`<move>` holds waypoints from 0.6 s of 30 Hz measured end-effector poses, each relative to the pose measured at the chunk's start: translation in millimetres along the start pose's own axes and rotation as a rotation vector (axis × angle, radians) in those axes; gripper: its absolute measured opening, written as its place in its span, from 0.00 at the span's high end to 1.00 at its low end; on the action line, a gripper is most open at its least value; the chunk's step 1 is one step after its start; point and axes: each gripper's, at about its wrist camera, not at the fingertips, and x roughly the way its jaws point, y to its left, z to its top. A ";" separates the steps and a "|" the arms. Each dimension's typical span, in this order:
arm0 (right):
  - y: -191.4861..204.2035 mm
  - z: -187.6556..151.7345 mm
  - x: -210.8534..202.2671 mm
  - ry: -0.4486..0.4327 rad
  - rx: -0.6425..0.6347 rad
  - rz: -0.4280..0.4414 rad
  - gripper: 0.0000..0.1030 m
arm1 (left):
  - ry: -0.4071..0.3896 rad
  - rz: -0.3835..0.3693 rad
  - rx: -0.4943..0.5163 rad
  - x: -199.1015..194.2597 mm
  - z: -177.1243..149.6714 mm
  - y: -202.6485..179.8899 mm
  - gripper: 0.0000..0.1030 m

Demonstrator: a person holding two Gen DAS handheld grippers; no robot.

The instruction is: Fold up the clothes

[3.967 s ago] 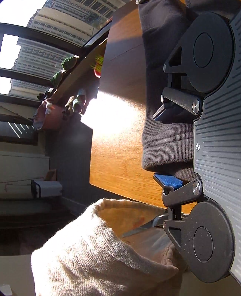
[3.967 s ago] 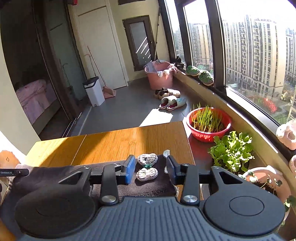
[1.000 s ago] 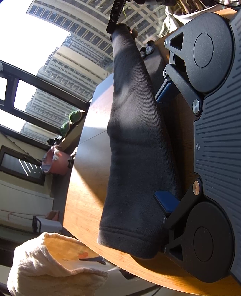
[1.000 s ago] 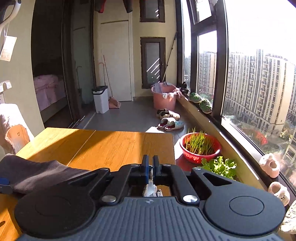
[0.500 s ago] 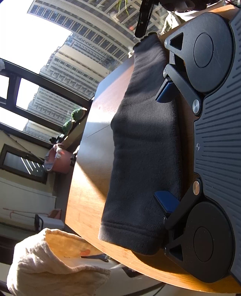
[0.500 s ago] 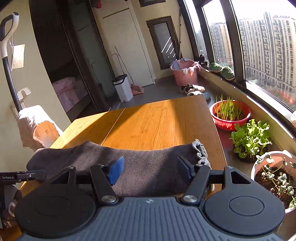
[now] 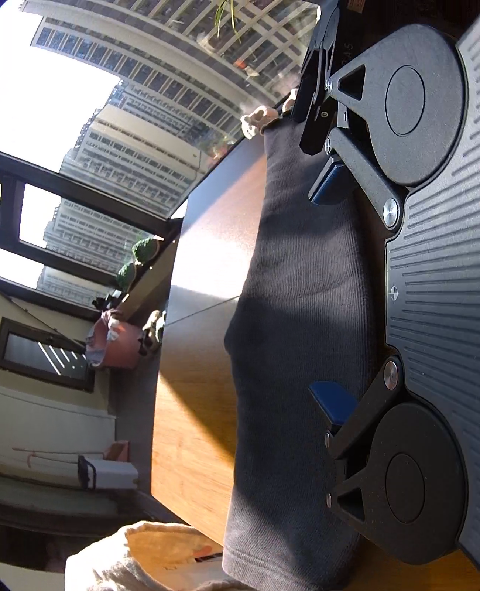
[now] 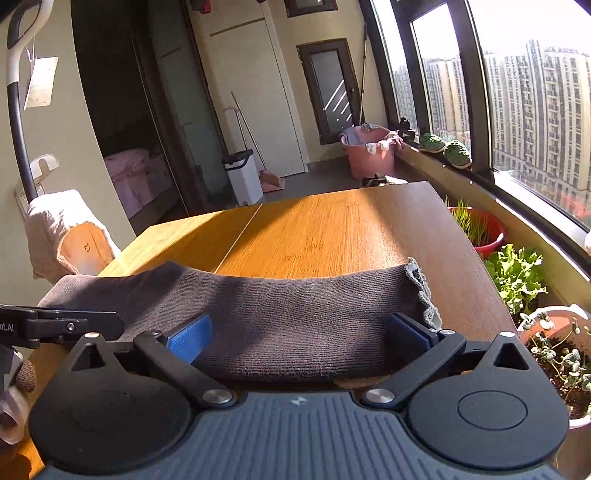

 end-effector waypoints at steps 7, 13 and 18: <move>-53.2 -5.2 -13.3 -0.041 0.290 -0.094 0.00 | -0.004 -0.017 0.037 42.6 -7.4 -54.8 0.00; -46.4 -3.0 -9.2 -0.014 0.235 -0.120 0.00 | -0.034 0.038 0.124 49.5 -17.0 -64.5 0.00; -30.3 0.5 0.7 0.041 0.141 -0.173 0.00 | -0.032 0.025 0.129 48.5 -17.8 -60.9 0.00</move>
